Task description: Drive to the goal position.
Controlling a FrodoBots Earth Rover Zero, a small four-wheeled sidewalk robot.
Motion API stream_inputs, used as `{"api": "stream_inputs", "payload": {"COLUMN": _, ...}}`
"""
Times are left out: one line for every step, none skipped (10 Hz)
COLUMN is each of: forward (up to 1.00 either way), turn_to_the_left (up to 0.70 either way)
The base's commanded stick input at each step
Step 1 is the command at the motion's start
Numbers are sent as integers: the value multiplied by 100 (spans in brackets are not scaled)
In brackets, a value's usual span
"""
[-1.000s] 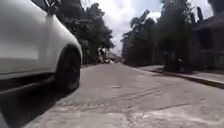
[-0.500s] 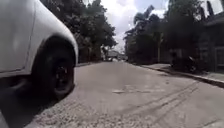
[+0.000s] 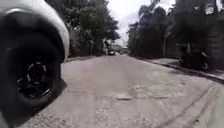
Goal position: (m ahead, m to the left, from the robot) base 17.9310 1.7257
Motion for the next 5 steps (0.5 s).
{"api": "stream_inputs", "payload": {"forward": 100, "turn_to_the_left": 0}}
{"api": "stream_inputs", "payload": {"forward": 100, "turn_to_the_left": 0}}
{"api": "stream_inputs", "payload": {"forward": 100, "turn_to_the_left": 0}}
{"api": "stream_inputs", "payload": {"forward": 100, "turn_to_the_left": 0}}
{"api": "stream_inputs", "payload": {"forward": 100, "turn_to_the_left": 0}}
